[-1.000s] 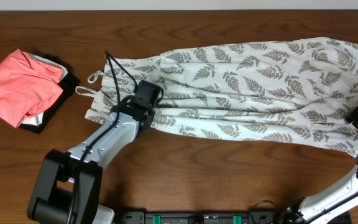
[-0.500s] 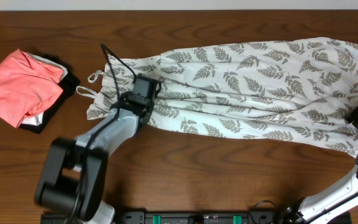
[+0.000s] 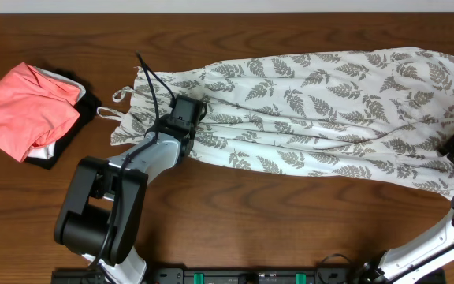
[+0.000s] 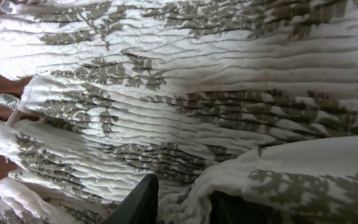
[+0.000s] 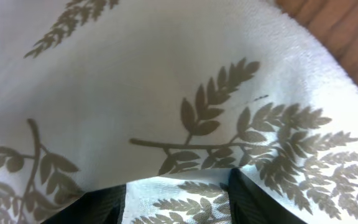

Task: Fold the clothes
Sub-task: 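Move the right gripper up onto the garment's upper right area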

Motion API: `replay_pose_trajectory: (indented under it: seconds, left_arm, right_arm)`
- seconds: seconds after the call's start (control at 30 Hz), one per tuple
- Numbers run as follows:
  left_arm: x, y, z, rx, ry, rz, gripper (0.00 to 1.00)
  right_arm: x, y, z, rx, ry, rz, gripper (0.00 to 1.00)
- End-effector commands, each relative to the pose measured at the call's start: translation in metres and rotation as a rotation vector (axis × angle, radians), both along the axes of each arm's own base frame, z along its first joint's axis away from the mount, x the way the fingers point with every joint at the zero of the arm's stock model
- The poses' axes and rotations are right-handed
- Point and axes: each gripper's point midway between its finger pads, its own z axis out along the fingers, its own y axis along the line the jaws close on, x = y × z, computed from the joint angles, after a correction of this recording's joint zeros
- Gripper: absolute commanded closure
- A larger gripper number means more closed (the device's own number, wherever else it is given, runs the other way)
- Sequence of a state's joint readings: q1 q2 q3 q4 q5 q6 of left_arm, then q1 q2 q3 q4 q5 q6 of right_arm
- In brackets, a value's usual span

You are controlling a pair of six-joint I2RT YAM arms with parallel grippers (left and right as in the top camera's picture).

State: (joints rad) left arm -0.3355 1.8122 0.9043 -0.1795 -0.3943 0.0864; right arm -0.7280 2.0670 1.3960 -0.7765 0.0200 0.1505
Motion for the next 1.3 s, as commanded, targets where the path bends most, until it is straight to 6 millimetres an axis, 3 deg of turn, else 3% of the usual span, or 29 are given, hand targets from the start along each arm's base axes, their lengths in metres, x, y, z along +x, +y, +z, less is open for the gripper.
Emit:
replay_pose_trajectory:
  seconds: [0.0,0.17,0.27,0.37,0.57,0.73,0.93,1.13,1.27]
  left_arm:
    - [-0.017,0.005,-0.027,0.009,0.099,-0.005,0.70]
    - [-0.020,0.006,-0.028,0.012,0.110,-0.005,0.70]
    - [-0.023,0.007,-0.029,0.017,0.124,-0.005,0.70]
    - [-0.025,0.007,-0.030,0.020,0.133,-0.005,0.70]
    - [-0.025,0.008,-0.030,0.021,0.137,-0.005,0.70]
    - [-0.026,0.008,-0.030,0.021,0.138,-0.005,0.70]
    - [-0.027,0.008,-0.030,0.023,0.142,-0.005,0.69]
    - [-0.035,0.006,-0.034,0.004,0.185,-0.014,0.69]
    - [-0.042,-0.002,-0.039,-0.046,0.223,-0.028,0.63]
  right_arm:
    - [0.011,0.025,-0.021,0.133,-0.033,0.088,0.45]
    - [0.066,0.044,0.046,0.064,-0.171,0.285,0.44]
    - [0.093,0.077,0.079,0.048,-0.226,0.434,0.44]
    - [0.108,0.118,0.088,0.045,-0.223,0.590,0.41]
    - [0.106,0.182,0.068,0.094,-0.154,0.806,0.38]
    - [0.087,0.210,0.051,0.147,-0.082,0.853,0.38]
    - [0.063,0.204,0.016,0.115,0.003,0.821,0.38]
    - [0.058,0.202,-0.005,0.098,-0.015,0.816,0.36]
    - [0.057,0.202,-0.014,0.087,-0.029,0.816,0.36]
